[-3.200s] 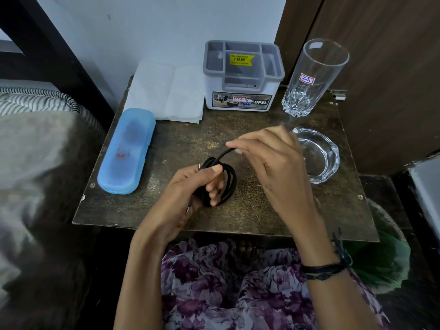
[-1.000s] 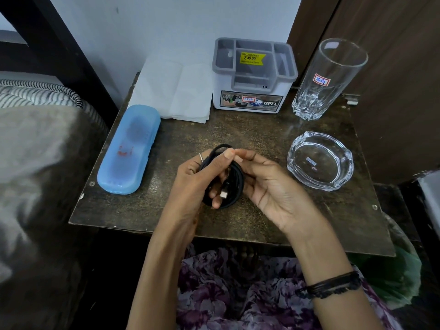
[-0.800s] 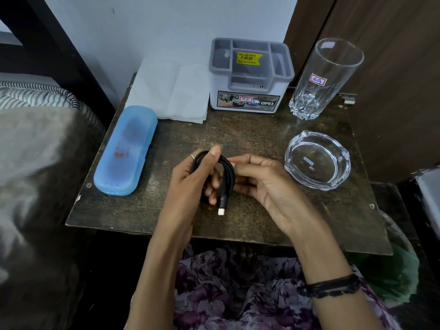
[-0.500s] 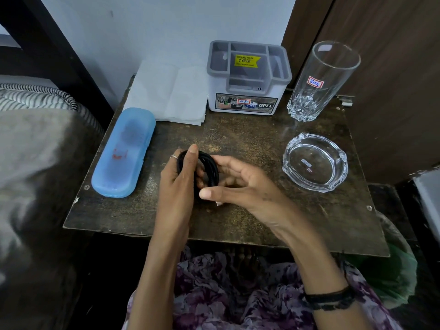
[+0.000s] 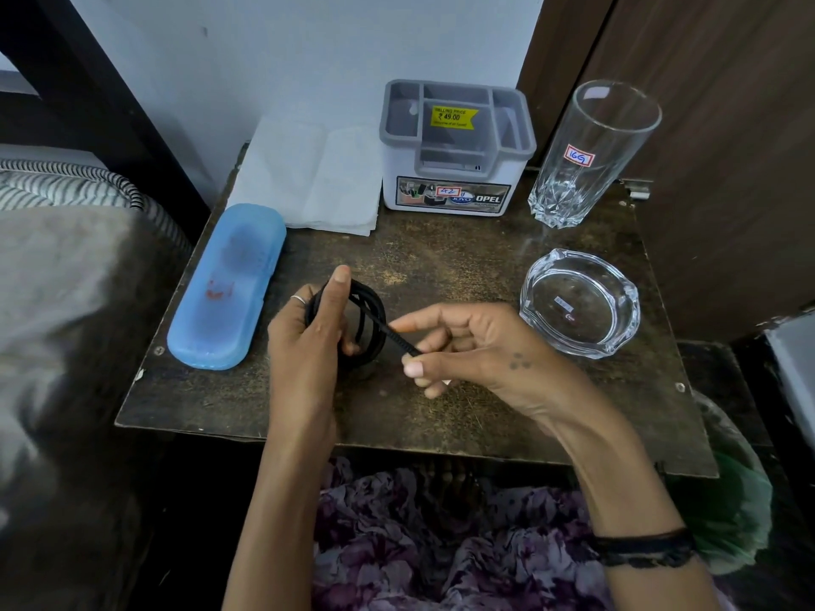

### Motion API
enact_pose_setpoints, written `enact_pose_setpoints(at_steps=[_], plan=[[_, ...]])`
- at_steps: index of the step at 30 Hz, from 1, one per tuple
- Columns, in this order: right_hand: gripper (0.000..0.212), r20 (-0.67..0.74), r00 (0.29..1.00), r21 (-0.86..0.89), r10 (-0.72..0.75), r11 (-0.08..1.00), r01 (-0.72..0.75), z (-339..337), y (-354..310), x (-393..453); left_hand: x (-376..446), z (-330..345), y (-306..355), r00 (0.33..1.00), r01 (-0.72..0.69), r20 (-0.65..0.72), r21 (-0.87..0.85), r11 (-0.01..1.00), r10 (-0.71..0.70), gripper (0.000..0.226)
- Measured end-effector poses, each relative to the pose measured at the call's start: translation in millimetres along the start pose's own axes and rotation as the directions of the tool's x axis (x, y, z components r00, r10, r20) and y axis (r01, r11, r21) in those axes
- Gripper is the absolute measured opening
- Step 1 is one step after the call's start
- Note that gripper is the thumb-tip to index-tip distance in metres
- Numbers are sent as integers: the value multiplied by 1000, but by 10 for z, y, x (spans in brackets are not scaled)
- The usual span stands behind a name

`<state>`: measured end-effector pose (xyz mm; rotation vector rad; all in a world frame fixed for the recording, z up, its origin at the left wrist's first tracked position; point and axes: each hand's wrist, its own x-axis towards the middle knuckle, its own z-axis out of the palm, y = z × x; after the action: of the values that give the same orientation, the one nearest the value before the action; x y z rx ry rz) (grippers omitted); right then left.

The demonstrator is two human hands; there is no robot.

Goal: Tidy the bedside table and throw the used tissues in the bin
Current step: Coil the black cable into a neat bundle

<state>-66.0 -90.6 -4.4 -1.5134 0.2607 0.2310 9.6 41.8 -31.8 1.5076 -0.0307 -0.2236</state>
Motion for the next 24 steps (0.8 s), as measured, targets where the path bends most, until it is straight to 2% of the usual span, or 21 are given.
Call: enact_pose_setpoints(at_steps=[2, 6, 9, 11, 13, 15, 18, 21, 24], plan=[[31, 55, 998, -8, -3, 1000, 3, -52, -13, -27, -6, 5, 11, 999, 45, -22, -44, 998, -46, 43], [30, 68, 997, -88, -35, 995, 41, -143, -16, -70, -35, 33, 11, 995, 95, -29, -78, 992, -97, 42], [30, -1, 994, -213, -109, 971, 107, -156, -2, -58, -14, 16, 3, 996, 93, -3, -63, 994, -93, 36], [27, -96, 977, -266, -189, 951, 158, -132, 16, -37, 12, -9, 16, 998, 69, 13, -72, 995, -68, 33], [28, -220, 920, -455, -323, 868, 196, -108, 49, -21, 29, -25, 26, 996, 69, 59, -135, 988, -61, 30], [25, -284, 834, -670, -473, 720, 181, -75, 59, -4, 26, -21, 43, 990, 108, 110, -182, 977, -89, 33], [18, -324, 719, -797, -616, 586, 143, -30, 83, 43, 6, 7, 57, 982, 148, 145, -215, 965, -118, 27], [17, -368, 647, -823, -668, 558, 108, 50, 107, 74, -28, 50, 94, 976, 165, 179, -221, 961, -126, 27], [15, -395, 621, -808, -677, 577, 116, 115, 112, 81, -63, 91, 118, 968, 195, 200, -209, 958, -154, 30]])
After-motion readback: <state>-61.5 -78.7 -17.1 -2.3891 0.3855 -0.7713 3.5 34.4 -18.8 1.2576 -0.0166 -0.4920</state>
